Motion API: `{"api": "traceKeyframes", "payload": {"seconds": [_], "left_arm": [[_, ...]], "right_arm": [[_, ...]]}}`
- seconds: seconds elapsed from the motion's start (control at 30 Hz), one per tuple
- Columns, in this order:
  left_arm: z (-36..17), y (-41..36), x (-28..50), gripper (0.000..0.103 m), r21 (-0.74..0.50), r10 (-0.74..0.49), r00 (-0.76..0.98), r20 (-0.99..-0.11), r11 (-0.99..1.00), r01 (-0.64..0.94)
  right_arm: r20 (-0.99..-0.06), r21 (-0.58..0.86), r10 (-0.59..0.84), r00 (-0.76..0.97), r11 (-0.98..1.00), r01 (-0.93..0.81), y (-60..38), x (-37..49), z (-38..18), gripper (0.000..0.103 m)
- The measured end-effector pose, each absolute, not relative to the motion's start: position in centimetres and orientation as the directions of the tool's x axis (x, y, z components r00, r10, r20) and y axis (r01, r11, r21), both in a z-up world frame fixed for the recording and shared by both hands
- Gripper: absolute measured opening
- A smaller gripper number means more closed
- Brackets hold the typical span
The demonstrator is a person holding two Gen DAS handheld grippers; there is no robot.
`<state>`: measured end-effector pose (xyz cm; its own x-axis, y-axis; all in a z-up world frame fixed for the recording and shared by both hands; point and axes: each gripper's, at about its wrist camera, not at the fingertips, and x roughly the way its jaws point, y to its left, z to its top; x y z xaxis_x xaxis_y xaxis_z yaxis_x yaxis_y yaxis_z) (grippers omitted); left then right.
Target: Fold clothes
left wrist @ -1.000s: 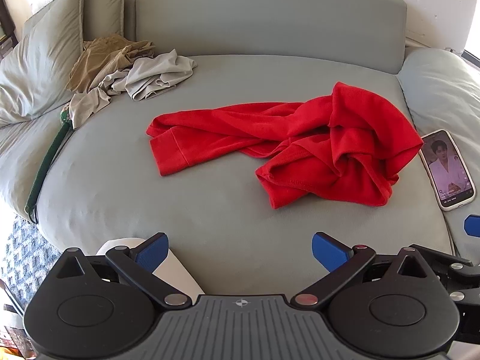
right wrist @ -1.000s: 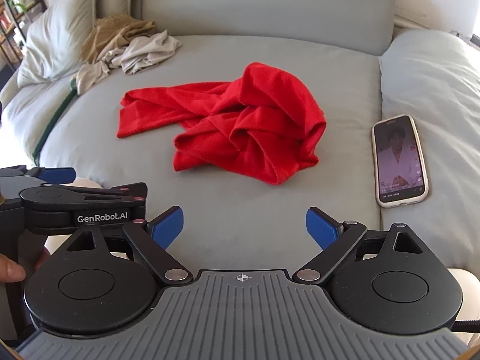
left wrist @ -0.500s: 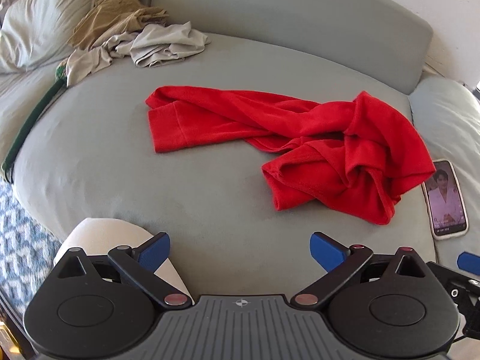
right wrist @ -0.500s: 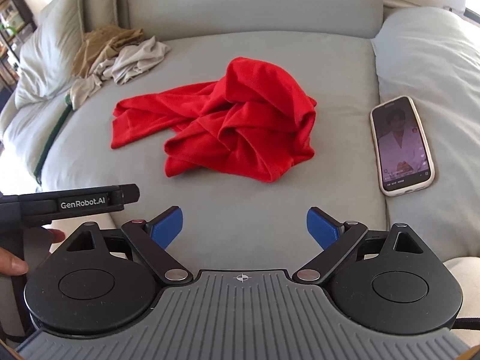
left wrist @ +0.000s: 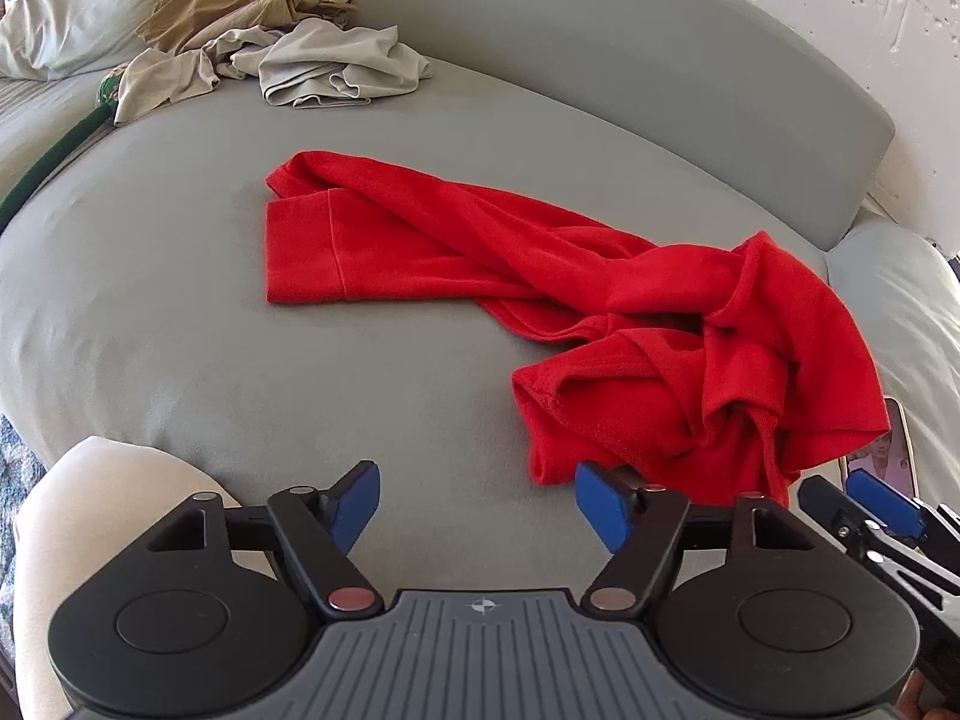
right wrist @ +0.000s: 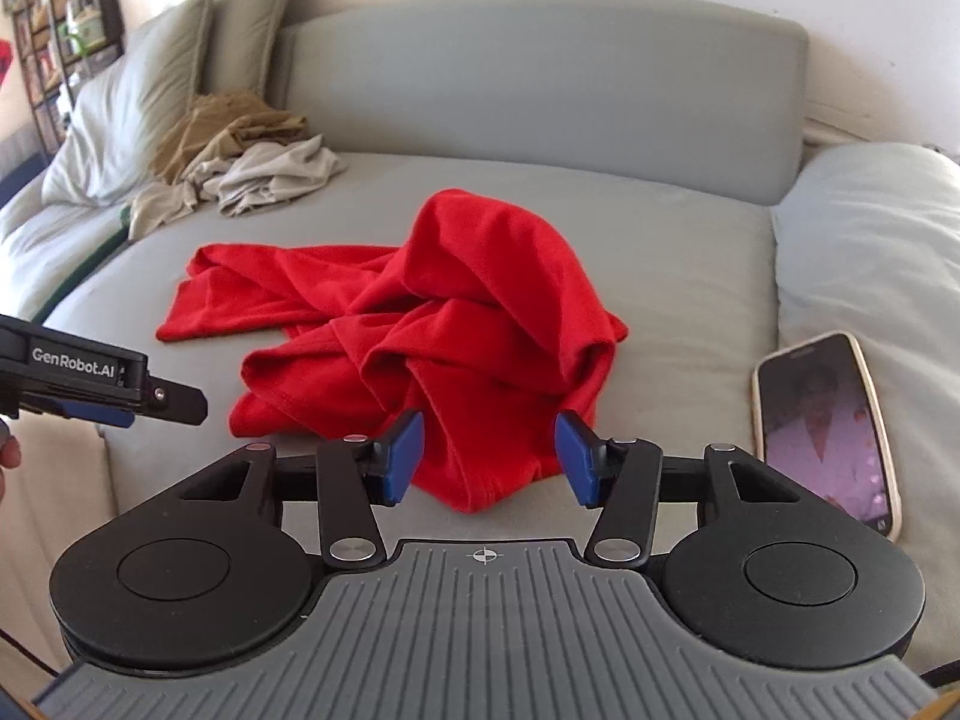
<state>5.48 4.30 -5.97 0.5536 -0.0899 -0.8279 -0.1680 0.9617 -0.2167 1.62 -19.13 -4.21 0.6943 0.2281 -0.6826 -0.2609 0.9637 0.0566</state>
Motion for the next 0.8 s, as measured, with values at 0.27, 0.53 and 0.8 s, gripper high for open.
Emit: {"api": "traceKeyframes", "payload": {"seconds": [0.27,0.53,0.8], "left_arm": [[-6.7,4.7,5.2,0.074,-0.228,-0.107,0.523,-0.845,0.958,-0.173],[-6.6,4.7,5.1,0.077,-0.223,-0.102,0.528,-0.843,0.96,-0.17],[-6.5,5.9,4.8,0.076,-0.223,-0.101,0.544,-0.833,0.961,-0.164]], "right_arm": [[-0.711,0.088,0.248,0.658,0.96,-0.267,-16.6,5.2,-5.8,0.084],[-0.734,0.299,0.242,0.635,0.954,-0.019,-19.4,11.9,-5.5,0.079],[-0.749,0.369,0.142,0.648,0.901,0.229,-25.1,16.2,-2.1,0.05]]}}
